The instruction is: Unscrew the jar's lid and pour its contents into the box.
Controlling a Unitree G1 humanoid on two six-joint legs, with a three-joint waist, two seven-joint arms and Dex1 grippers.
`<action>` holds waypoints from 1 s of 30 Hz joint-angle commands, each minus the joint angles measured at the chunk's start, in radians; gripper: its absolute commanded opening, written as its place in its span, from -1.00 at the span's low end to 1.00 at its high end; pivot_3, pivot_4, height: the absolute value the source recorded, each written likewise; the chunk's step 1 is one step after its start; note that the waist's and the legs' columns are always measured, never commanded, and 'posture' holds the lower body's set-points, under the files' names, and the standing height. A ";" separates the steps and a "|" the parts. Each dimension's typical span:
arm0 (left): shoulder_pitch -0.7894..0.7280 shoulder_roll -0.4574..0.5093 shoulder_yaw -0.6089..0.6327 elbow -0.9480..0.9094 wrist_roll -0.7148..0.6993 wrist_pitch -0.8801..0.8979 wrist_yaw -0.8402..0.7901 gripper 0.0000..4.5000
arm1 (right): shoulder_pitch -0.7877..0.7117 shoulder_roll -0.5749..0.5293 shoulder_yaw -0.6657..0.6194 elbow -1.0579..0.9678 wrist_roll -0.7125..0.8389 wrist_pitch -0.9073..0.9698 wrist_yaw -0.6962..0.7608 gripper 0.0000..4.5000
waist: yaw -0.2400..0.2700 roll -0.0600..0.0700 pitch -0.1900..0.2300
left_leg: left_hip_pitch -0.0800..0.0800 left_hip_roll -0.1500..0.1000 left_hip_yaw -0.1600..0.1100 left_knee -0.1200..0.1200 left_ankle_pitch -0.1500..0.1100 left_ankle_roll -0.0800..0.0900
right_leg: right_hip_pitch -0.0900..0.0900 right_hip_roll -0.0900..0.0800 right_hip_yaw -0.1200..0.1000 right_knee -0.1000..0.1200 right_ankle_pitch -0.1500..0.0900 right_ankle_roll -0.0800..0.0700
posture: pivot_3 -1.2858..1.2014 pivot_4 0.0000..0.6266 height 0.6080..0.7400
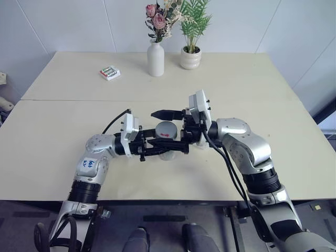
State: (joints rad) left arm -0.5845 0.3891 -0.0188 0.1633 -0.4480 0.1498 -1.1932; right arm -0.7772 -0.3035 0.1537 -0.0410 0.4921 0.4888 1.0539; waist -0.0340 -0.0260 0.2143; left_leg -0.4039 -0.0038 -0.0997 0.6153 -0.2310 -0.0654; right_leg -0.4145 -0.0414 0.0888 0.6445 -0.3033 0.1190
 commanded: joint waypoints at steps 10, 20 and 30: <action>0.000 -0.008 0.004 -0.051 -0.018 -0.010 -0.002 -0.07 | -0.043 -0.015 -0.030 0.032 -0.013 -0.031 0.003 0.99 | 0.000 0.000 0.000 | 0.000 0.000 0.000 0.000 0.000 0.000 | 0.000 0.000 0.000 0.000 0.000 0.000 | 0.03 -0.52 1.00; -0.001 -0.008 0.004 -0.046 -0.018 -0.013 0.002 -0.07 | -0.029 -0.065 -0.070 0.049 -0.001 -0.031 0.012 0.99 | -0.001 0.000 0.000 | 0.000 0.000 0.000 0.000 0.000 0.000 | 0.000 0.000 0.000 0.000 0.000 0.000 | 0.03 -0.52 1.00; -0.006 -0.009 0.003 -0.037 -0.017 -0.018 0.003 -0.07 | -0.008 -0.106 -0.098 0.059 0.021 -0.026 0.016 0.99 | 0.001 0.000 0.000 | 0.000 0.000 0.000 0.000 0.000 0.000 | 0.000 0.000 0.000 0.000 0.000 0.000 | 0.03 -0.52 1.00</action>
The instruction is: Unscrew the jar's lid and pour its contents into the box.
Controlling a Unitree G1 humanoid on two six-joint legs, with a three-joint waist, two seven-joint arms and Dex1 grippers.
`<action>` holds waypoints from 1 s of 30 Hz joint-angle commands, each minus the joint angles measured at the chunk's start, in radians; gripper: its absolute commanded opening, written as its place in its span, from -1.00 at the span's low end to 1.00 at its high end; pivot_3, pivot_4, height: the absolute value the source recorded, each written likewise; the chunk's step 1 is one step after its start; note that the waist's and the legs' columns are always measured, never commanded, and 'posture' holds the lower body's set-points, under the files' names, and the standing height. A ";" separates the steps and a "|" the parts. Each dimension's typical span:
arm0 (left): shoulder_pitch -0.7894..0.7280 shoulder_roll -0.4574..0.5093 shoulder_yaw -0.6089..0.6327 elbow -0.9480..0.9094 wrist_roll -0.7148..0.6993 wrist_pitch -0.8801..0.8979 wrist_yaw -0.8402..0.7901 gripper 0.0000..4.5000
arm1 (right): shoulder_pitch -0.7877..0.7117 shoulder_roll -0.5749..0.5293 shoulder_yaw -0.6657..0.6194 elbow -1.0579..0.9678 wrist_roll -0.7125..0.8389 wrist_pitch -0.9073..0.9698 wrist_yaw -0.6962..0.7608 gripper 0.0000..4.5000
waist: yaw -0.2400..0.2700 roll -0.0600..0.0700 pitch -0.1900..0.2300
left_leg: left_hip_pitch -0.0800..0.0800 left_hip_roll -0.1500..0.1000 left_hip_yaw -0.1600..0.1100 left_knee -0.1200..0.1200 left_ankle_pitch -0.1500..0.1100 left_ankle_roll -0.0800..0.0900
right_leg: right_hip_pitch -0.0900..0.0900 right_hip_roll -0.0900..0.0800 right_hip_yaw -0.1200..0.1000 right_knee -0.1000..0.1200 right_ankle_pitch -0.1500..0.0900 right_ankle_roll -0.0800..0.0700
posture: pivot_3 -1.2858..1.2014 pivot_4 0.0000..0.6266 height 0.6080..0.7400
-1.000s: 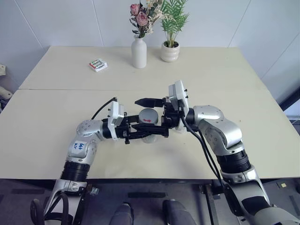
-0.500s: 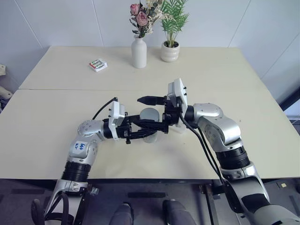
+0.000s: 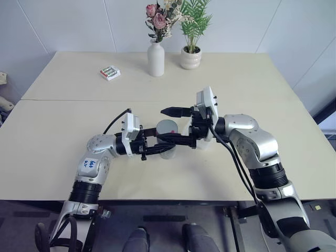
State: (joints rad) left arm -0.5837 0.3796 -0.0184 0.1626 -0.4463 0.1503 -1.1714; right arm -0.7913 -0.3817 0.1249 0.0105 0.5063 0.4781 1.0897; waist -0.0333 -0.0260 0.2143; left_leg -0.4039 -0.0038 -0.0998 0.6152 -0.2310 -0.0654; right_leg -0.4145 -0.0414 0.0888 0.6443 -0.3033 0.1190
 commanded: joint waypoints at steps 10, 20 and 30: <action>-0.003 0.001 0.001 -0.035 -0.018 -0.020 -0.016 -0.07 | 0.040 -0.092 -0.105 0.031 0.016 -0.020 -0.025 0.99 | 0.001 0.000 0.000 | 0.000 0.000 0.000 0.000 0.000 0.000 | 0.000 0.000 0.000 0.000 0.000 0.000 | 0.03 -0.52 1.00; 0.000 0.003 0.005 -0.038 -0.015 -0.019 -0.016 -0.07 | 0.090 -0.179 -0.185 0.023 0.057 0.021 -0.029 0.99 | -0.002 0.000 0.000 | 0.000 0.000 0.001 0.000 0.000 0.000 | 0.000 0.000 0.001 0.000 0.000 0.000 | 0.03 -0.52 1.00; 0.008 0.006 0.008 -0.042 -0.013 -0.017 -0.018 -0.07 | 0.107 -0.187 -0.195 -0.114 0.175 0.126 0.010 0.99 | 0.001 0.000 0.000 | 0.000 0.000 0.001 0.000 0.000 0.000 | 0.000 0.000 0.001 0.000 0.000 0.000 | 0.03 -0.52 1.00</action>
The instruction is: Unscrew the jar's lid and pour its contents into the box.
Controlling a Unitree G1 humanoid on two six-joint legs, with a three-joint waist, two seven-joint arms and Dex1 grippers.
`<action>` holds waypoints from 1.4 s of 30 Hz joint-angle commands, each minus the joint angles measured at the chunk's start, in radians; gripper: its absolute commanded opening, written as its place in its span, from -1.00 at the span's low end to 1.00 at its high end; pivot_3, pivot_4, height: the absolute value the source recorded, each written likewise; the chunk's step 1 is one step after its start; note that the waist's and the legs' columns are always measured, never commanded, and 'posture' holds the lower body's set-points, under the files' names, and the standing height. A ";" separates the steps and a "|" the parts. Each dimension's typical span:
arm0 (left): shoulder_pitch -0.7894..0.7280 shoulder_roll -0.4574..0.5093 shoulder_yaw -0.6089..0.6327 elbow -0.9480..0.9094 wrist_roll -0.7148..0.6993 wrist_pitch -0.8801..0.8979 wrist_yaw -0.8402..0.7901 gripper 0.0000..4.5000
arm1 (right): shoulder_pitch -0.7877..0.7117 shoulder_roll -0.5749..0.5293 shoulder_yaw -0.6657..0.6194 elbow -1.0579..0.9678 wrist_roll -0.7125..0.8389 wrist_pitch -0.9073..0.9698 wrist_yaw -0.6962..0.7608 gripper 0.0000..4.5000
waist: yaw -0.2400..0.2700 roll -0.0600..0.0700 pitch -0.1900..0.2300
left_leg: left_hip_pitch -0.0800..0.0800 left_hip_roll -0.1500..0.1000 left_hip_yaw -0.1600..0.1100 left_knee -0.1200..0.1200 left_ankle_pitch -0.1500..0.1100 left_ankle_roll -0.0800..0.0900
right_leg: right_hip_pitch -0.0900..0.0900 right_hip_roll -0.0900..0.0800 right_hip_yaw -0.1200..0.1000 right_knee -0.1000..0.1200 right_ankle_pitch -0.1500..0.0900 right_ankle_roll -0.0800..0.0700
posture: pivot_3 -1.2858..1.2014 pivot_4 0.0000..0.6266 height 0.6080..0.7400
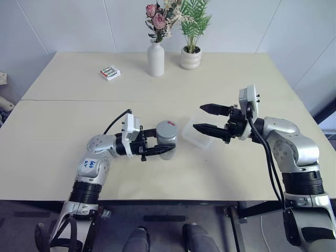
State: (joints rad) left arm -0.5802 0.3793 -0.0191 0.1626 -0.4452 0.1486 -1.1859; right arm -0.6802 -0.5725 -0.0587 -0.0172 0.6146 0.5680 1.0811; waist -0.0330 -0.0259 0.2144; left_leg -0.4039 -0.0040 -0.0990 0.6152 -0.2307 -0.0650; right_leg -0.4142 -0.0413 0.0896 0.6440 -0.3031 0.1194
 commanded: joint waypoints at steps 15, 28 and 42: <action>0.002 0.007 -0.002 -0.048 -0.013 -0.013 -0.019 -0.07 | -0.088 0.224 0.184 -0.107 -0.050 -0.039 -0.077 0.99 | 0.003 0.000 0.000 | 0.000 0.000 -0.001 0.000 0.000 0.000 | 0.000 -0.001 -0.001 0.000 0.000 0.000 | 0.03 -0.52 1.00; 0.021 0.014 -0.002 -0.073 -0.017 -0.003 -0.007 -0.07 | -0.123 0.252 0.205 -0.013 -0.119 -0.071 -0.102 0.99 | 0.001 0.000 0.000 | 0.000 0.000 -0.001 0.000 0.000 0.000 | 0.000 0.000 -0.001 0.000 0.000 0.000 | 0.03 -0.52 1.00; 0.026 0.013 -0.002 -0.075 -0.020 -0.001 0.003 -0.07 | -0.080 0.158 0.152 -0.040 -0.096 -0.044 -0.096 0.99 | 0.001 0.000 0.000 | 0.000 0.000 -0.001 0.000 0.000 0.000 | 0.000 0.000 -0.001 0.000 0.000 0.000 | 0.03 -0.52 1.00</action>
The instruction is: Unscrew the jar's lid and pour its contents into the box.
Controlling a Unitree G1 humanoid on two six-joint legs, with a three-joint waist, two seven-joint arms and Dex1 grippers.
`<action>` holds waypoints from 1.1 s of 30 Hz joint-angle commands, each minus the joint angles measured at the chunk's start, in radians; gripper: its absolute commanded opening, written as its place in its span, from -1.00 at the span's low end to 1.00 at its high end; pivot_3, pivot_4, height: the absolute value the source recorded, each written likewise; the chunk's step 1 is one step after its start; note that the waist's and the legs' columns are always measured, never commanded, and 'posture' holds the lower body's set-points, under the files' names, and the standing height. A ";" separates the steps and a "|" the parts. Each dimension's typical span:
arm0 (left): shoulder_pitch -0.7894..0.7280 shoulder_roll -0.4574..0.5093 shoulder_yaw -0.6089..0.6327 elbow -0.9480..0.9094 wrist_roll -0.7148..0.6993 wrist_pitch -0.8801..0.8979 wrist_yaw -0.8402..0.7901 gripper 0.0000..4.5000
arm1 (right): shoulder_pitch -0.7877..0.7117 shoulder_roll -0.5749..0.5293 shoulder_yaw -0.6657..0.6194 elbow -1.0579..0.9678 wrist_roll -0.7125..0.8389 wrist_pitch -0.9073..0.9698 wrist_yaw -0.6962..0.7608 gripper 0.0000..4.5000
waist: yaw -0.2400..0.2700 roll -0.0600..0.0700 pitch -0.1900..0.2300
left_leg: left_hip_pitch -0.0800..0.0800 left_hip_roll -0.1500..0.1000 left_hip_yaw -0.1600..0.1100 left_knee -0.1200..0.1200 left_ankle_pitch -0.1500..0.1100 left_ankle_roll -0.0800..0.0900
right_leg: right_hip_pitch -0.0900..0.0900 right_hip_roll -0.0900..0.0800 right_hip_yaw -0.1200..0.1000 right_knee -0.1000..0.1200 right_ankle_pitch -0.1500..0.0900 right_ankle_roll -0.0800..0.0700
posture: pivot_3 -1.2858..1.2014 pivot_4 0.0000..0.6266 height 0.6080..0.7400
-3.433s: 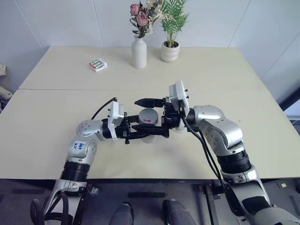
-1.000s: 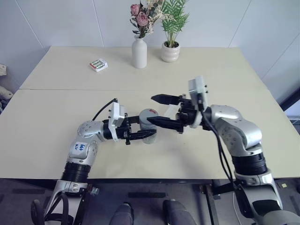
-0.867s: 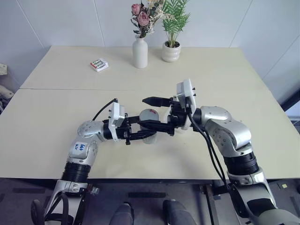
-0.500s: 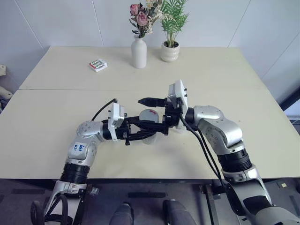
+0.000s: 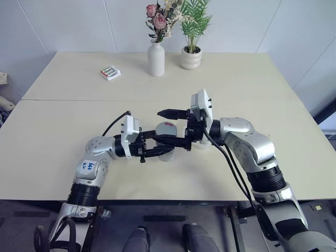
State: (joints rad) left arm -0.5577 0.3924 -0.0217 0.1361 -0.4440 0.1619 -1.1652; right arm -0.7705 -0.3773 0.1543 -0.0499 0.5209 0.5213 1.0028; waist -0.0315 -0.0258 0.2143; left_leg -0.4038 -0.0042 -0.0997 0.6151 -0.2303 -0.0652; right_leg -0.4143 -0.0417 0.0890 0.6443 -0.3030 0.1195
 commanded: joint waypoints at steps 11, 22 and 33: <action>0.003 0.005 -0.001 -0.048 -0.019 -0.012 -0.015 -0.07 | 0.034 -0.089 -0.088 -0.021 0.042 0.016 0.002 0.99 | 0.002 0.000 0.000 | 0.000 0.000 0.000 0.000 0.000 0.000 | 0.000 0.000 0.000 0.000 0.000 0.000 | 0.03 -0.52 1.00; 0.001 0.003 0.000 -0.042 -0.018 -0.013 -0.014 -0.07 | 0.035 -0.128 -0.109 -0.012 0.058 0.020 0.014 0.99 | 0.001 0.000 0.000 | 0.000 0.000 0.000 0.000 0.000 0.000 | 0.000 0.000 0.000 0.000 0.000 0.000 | 0.03 -0.52 1.00; 0.002 0.002 0.002 -0.044 -0.016 -0.012 -0.015 -0.07 | 0.043 -0.140 -0.157 -0.022 0.101 0.044 0.045 0.99 | 0.000 0.000 0.000 | 0.000 0.000 0.000 0.000 0.000 0.000 | 0.000 0.000 0.000 0.000 0.000 0.000 | 0.03 -0.52 1.00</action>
State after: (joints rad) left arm -0.5569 0.3947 -0.0209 0.1305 -0.4444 0.1627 -1.1736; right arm -0.7268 -0.5081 0.0336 -0.0330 0.5794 0.5522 1.0310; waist -0.0311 -0.0258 0.2144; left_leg -0.4039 -0.0043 -0.0994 0.6151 -0.2303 -0.0651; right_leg -0.4142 -0.0417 0.0892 0.6439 -0.3030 0.1195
